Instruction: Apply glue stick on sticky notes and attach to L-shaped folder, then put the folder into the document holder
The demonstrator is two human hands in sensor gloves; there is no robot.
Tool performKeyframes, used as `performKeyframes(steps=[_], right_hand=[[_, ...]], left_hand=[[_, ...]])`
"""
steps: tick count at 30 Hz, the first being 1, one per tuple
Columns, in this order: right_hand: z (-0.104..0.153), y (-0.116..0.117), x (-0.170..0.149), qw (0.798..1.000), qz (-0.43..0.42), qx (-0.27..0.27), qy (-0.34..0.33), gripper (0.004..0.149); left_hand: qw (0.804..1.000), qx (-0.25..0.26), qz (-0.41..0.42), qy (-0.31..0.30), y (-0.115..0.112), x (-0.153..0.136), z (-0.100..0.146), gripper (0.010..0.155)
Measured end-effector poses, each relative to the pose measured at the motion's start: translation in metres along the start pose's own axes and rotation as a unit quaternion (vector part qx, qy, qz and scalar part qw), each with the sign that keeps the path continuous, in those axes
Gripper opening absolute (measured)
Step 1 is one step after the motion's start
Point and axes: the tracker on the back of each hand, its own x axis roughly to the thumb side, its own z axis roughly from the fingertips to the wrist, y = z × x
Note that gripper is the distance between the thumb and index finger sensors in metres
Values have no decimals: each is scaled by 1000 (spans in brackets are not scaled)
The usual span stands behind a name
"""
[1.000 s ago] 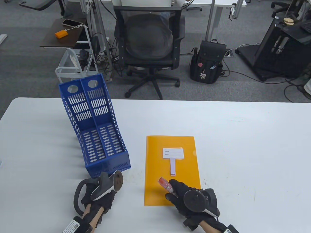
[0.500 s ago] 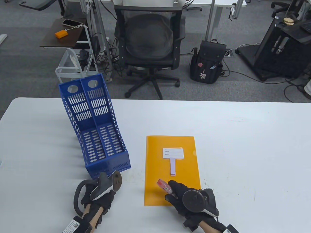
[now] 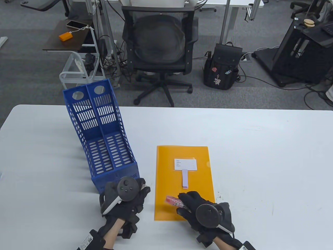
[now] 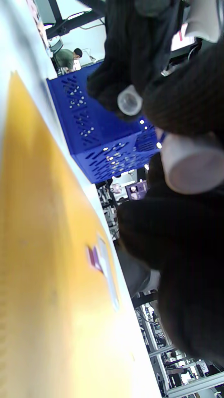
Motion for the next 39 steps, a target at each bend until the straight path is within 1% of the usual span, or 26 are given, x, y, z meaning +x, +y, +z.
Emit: performKeyframes(steps=[1,4,6,10,13,18,22,24,27,31,36,39], right_hand=[[0,-1,0,1000,-7,-6,0,61],[1,-4,-1,1000,-18,-18,-2,61],[1,-5,-2,999,-24,-25,1,62],[0,-5,-6,999,-35,-21,12,62],[0,-4,-8,999,-45,-14,18,62],[0,-2,-5,1000,-28,-4,12,62],[-2,-1,2,1000,-22,-1,3,62],[-2,0,4,1000,-24,-2,2,62],[-3,-2,6,999,-48,0,1,62],[-2,-6,11,999,-34,-4,-5,62],[-1,-9,11,999,-40,-4,-2,62],[-1,-9,15,1000,-8,5,1,62]], left_hand=[[999,-9,34,-12,-3,5,-2,60],[994,-33,102,-33,-14,15,-8,61],[990,-39,129,-43,-19,19,-10,61],[981,-47,180,-61,-29,21,-12,61],[972,-75,211,-69,-36,18,-14,61],[968,-73,234,-63,-42,10,-15,60],[971,-74,219,-65,-42,9,-14,60],[973,-65,214,-65,-41,8,-14,60],[969,-67,229,-71,-42,8,-13,60],[966,-63,239,-76,-42,9,-13,60],[961,-59,261,-76,-45,9,-13,61],[961,-55,261,-77,-46,9,-11,61]])
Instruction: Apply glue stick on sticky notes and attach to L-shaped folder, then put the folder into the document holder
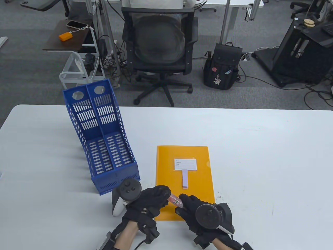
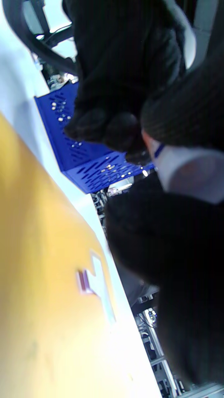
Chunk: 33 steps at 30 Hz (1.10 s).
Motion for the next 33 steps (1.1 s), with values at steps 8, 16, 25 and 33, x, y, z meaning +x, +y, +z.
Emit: performKeyframes(steps=[8,16,25,33], right_hand=[[0,-2,0,999,37,14,22,67],[0,-2,4,999,25,28,15,90],[-3,-17,-15,999,-15,22,31,87],[7,-61,-83,986,-32,-83,143,59]], left_hand=[[999,-17,-38,-9,-7,6,3,60],[996,-69,-49,-10,-27,7,1,60],[999,-4,-48,8,-26,2,4,75],[999,26,-19,22,-11,-8,10,68]])
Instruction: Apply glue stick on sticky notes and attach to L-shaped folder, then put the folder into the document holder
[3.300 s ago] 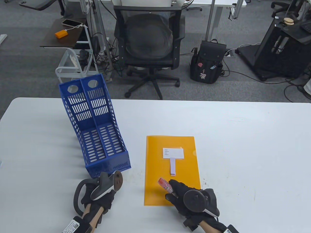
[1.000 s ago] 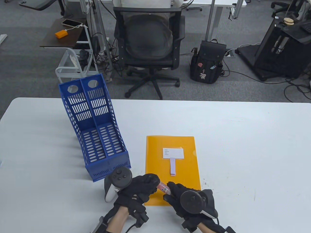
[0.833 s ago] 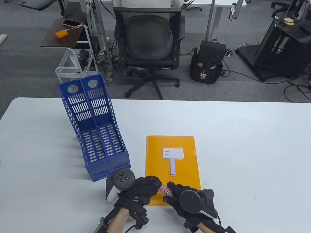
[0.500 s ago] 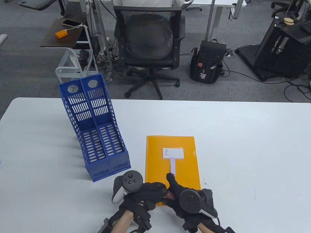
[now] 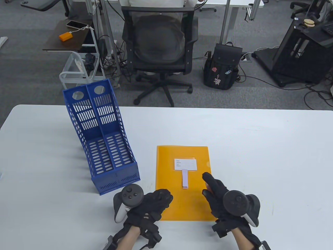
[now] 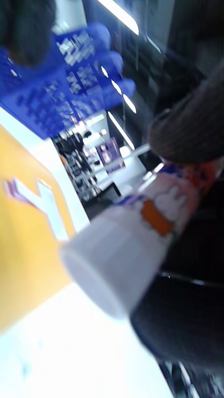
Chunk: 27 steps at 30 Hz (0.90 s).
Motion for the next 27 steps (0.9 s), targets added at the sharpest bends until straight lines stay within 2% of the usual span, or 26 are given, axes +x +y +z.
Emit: performKeyframes(steps=[1,7,12,17,27], right_hand=[[0,-6,-9,999,11,-28,21,57],[-2,-26,-31,987,107,-104,64,62],[-4,-29,-50,982,122,-90,110,67],[-6,-24,-66,978,134,-73,140,63],[-7,-17,-72,977,143,-54,148,63]], left_hand=[[1000,4,-1,-1,2,0,1,68],[1000,11,-15,-2,5,1,3,66],[1000,13,-16,-1,6,1,3,66],[1000,11,-25,0,7,1,4,66],[1000,6,-24,1,8,0,4,66]])
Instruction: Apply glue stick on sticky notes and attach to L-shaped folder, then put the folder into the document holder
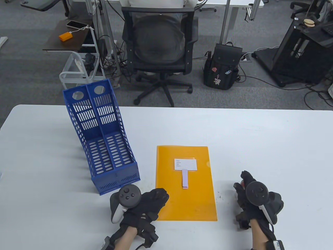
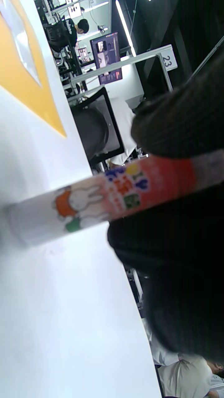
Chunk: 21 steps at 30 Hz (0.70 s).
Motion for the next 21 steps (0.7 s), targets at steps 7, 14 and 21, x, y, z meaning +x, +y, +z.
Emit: performKeyframes(steps=[7,14,21], right_hand=[[1,-4,0,1000,-2,-13,2,64],[7,-18,10,999,-12,-25,-21,74],[20,-38,31,995,-16,-60,-72,77]], left_hand=[[1000,2,4,-1,3,-1,1,67],[1000,5,7,-2,8,-2,1,68],[1000,17,10,4,15,-5,1,68]])
